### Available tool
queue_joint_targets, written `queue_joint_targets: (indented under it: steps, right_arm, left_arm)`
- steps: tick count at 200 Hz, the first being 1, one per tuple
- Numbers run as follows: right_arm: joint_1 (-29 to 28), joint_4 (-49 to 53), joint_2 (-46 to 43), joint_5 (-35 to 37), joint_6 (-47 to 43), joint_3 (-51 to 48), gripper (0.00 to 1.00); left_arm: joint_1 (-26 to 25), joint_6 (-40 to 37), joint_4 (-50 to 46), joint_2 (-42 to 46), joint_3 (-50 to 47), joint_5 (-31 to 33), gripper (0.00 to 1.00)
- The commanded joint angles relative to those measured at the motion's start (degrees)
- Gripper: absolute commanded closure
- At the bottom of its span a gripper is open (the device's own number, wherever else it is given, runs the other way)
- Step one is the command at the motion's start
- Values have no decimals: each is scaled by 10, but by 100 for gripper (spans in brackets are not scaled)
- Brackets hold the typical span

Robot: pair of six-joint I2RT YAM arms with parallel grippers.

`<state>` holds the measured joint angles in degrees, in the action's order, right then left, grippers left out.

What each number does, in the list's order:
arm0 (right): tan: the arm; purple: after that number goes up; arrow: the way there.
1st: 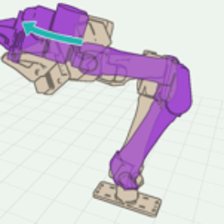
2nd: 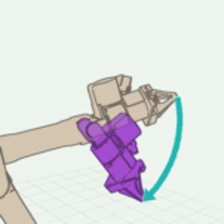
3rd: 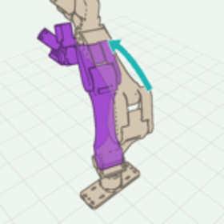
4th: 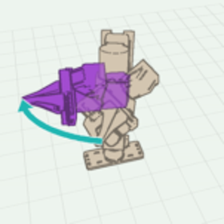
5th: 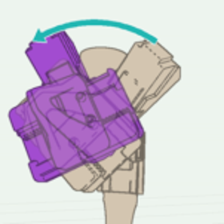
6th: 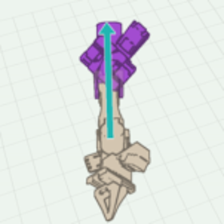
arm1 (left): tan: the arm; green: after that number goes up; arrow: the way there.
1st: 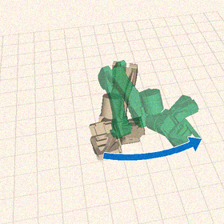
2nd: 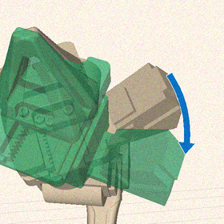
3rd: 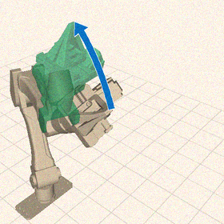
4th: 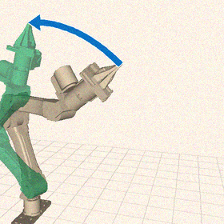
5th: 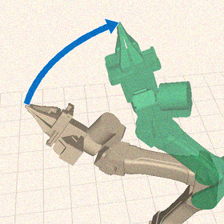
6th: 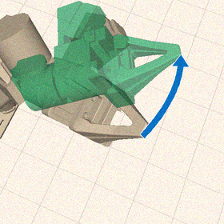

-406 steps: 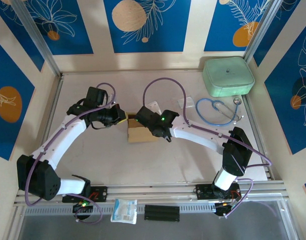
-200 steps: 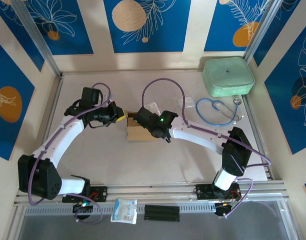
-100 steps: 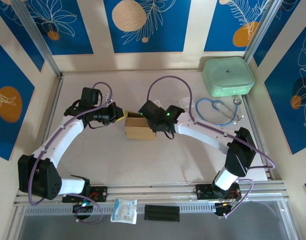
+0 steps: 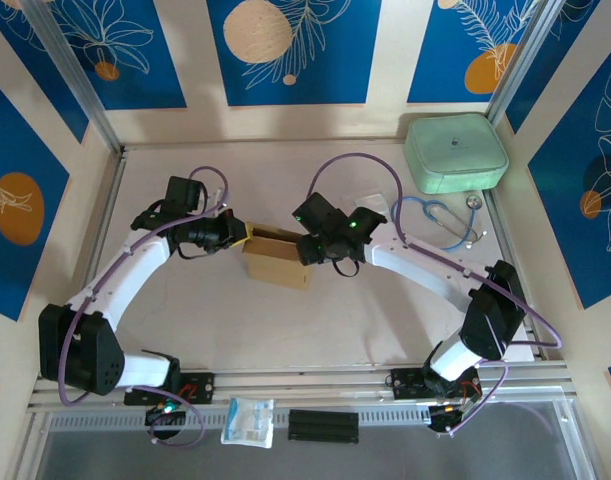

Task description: Fold the paper box

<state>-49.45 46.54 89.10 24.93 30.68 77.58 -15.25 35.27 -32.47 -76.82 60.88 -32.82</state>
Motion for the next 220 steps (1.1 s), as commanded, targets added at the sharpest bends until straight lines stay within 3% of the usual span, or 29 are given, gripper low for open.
queue_joint_targets:
  steps: [1,48,94,153,220]
  right_arm:
    - [11,-23,-21,-45,21,-11,46]
    - [42,-41,-38,-119,45,-17,32]
    - [40,-39,-41,-128,71,-23,21]
    - [36,-57,-11,-134,94,-48,19]
    - [39,-41,10,-110,94,-58,27]
  left_arm:
    - [-9,-23,-37,-4,14,14,100]
    - [-12,-28,-46,-6,26,29,100]
    - [-18,-18,-39,-9,31,27,100]
    - [-25,-28,-52,-9,48,38,100]
    - [-30,-146,-127,-30,105,80,100]
